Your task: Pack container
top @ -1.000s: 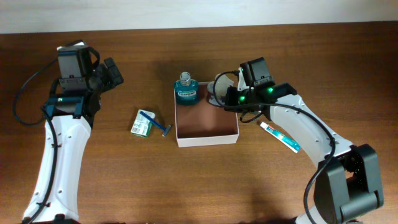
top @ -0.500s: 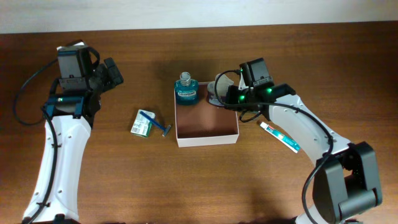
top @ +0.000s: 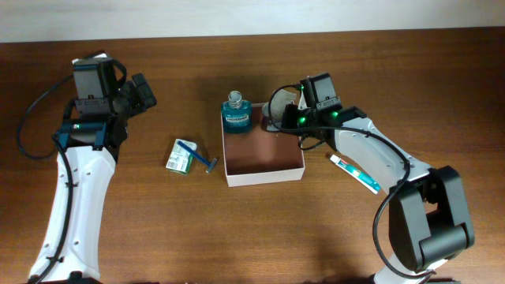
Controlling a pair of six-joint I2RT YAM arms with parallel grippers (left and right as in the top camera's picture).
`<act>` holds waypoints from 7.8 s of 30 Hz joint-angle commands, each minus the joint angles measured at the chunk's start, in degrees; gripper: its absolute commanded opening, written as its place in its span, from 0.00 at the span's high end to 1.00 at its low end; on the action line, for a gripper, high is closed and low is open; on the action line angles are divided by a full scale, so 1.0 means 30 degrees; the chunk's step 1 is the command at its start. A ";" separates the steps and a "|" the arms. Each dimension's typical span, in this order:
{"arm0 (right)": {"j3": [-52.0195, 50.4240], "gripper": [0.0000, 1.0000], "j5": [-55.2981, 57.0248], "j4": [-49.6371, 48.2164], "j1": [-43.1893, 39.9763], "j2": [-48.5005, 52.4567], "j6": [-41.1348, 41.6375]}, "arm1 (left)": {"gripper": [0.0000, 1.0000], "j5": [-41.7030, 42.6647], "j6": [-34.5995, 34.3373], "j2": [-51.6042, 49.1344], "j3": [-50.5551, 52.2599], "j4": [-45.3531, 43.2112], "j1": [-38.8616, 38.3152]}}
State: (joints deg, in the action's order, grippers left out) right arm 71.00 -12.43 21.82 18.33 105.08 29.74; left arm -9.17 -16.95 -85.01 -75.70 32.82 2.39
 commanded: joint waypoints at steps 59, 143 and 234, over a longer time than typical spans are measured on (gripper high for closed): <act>-0.0095 0.94 -0.1603 0.1304 -0.0007 -0.2943 -0.9340 | 0.01 0.0066 0.0029 0.0022 -0.0240 -0.0044 0.0095; -0.0240 0.58 0.3796 1.2160 -0.4350 -0.3410 -1.2546 | 0.00 0.0066 0.0029 0.0022 -0.0240 -0.0044 0.0095; 0.2994 0.96 -0.3417 1.2553 -0.4648 -0.4328 -1.6881 | 0.01 0.0066 0.0029 0.0022 -0.0240 -0.0044 0.0095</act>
State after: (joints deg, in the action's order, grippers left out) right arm 75.77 -15.31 57.93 3.49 95.92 -21.52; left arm -9.17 -16.95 -85.01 -75.70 32.82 2.39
